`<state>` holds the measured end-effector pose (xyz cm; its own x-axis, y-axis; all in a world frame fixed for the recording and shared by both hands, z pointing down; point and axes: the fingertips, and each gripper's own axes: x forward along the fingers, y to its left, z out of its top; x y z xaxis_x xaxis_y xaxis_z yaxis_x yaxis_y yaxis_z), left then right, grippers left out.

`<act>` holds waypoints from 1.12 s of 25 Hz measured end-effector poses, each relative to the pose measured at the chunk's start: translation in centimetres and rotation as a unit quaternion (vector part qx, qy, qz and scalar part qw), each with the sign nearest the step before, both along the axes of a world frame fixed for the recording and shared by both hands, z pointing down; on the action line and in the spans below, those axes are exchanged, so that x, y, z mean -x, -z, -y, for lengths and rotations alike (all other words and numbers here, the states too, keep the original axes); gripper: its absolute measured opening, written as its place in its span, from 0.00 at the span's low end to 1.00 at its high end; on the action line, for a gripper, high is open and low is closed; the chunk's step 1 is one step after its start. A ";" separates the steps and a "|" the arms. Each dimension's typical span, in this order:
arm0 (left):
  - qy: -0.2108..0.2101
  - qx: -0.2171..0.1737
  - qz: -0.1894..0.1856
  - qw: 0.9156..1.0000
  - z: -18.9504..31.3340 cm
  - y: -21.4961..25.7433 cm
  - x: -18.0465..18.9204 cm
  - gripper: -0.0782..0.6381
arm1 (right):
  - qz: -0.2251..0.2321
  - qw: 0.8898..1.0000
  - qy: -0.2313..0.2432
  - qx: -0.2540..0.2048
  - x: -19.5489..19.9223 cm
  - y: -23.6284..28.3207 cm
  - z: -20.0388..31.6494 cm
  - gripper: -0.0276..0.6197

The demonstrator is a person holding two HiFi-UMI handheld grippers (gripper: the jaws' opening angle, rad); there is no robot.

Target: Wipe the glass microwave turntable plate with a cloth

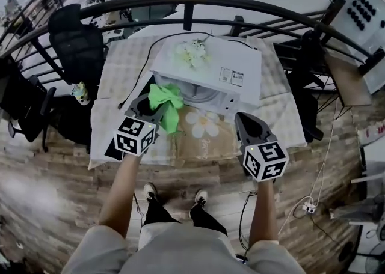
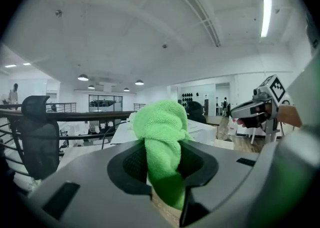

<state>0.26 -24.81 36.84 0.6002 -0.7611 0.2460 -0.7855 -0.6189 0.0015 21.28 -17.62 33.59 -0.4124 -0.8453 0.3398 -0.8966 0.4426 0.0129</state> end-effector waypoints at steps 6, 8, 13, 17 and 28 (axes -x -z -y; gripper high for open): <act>0.042 0.029 0.001 0.999 5.1 -5.7 -2.2 0.31 | 0.023 1.000 -0.010 0.011 -1.8 -3.4 2.9 0.06; 0.049 0.040 0.004 0.998 6.9 -8.3 -2.8 0.31 | 0.006 1.000 -0.023 0.012 -2.3 -5.1 3.9 0.06; 0.063 0.062 0.021 0.996 11.4 -15.2 -3.8 0.31 | 0.012 0.997 -0.057 0.041 -3.3 -9.5 4.8 0.06; 0.085 0.062 0.036 0.994 15.3 -18.6 -4.4 0.31 | 0.016 0.997 -0.062 0.047 -3.7 -12.5 5.9 0.06; 0.091 0.081 0.088 0.989 19.4 -23.8 -6.8 0.30 | -0.014 0.997 -0.046 0.062 -3.1 -16.3 5.9 0.06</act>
<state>7.02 -44.26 60.66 0.3935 -0.7945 0.4626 -0.8807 -0.4701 -0.0582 24.41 -23.53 49.93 -0.3244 -0.8301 0.4536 -0.9333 0.3589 -0.0108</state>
